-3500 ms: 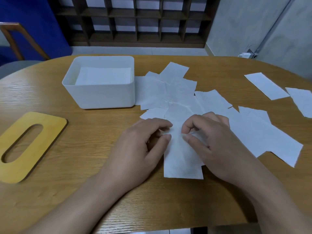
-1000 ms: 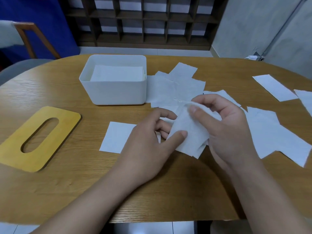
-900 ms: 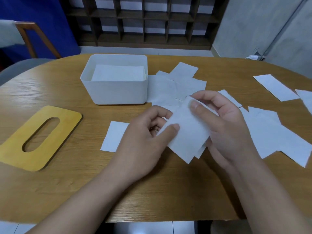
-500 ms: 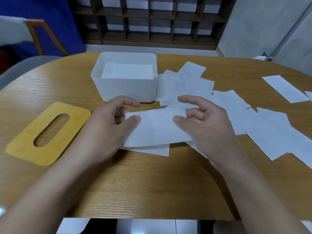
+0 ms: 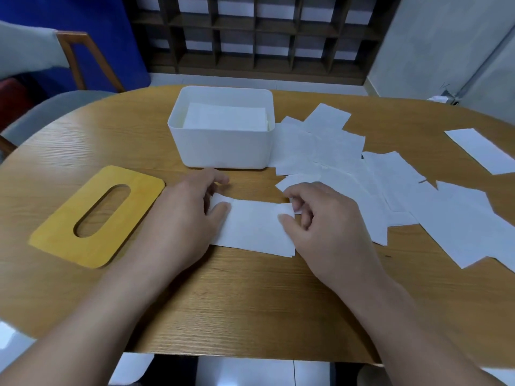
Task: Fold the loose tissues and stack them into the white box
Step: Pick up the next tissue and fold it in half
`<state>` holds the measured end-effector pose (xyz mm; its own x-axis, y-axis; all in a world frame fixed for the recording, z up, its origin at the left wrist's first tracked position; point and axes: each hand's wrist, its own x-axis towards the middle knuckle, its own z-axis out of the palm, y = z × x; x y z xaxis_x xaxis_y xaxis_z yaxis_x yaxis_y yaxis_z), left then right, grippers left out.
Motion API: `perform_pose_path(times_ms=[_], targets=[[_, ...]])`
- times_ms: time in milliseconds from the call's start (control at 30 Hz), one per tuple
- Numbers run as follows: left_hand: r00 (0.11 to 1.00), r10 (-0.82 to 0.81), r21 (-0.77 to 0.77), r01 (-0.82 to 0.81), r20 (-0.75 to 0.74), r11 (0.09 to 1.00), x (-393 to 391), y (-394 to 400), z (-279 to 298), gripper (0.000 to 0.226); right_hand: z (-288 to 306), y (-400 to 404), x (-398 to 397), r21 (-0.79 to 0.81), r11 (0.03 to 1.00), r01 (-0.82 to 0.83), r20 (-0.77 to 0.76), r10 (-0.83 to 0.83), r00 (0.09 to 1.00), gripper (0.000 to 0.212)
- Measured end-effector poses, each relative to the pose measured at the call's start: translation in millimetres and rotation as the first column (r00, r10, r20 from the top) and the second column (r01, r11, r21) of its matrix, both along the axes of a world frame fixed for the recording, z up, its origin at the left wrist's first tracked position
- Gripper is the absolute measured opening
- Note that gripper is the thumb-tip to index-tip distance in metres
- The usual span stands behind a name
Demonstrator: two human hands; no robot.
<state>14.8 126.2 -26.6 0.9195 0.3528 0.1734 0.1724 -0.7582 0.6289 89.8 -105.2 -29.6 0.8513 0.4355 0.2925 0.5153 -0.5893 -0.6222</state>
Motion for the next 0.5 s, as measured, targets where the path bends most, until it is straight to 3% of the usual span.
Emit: perform_pose_path(times_ms=[133, 333, 500], targets=[[0.998, -0.027, 0.134, 0.018, 0.064, 0.991, 4, -4, -1, 0.037, 1, -3, 4, -0.015, 0.999, 0.034, 0.12, -0.032, 0.992, 0.032], [0.982, -0.125, 0.015, 0.124, 0.142, 0.992, 12, -34, 6, 0.024, 3, -26, 21, 0.0, 0.989, 0.15, 0.113, -0.149, 0.982, 0.021], [0.969, -0.211, 0.019, 0.21, 0.131, 0.978, 21, -65, 5, 0.022, 2, -42, 28, -0.029, 0.975, 0.219, 0.157, -0.212, 0.965, 0.018]])
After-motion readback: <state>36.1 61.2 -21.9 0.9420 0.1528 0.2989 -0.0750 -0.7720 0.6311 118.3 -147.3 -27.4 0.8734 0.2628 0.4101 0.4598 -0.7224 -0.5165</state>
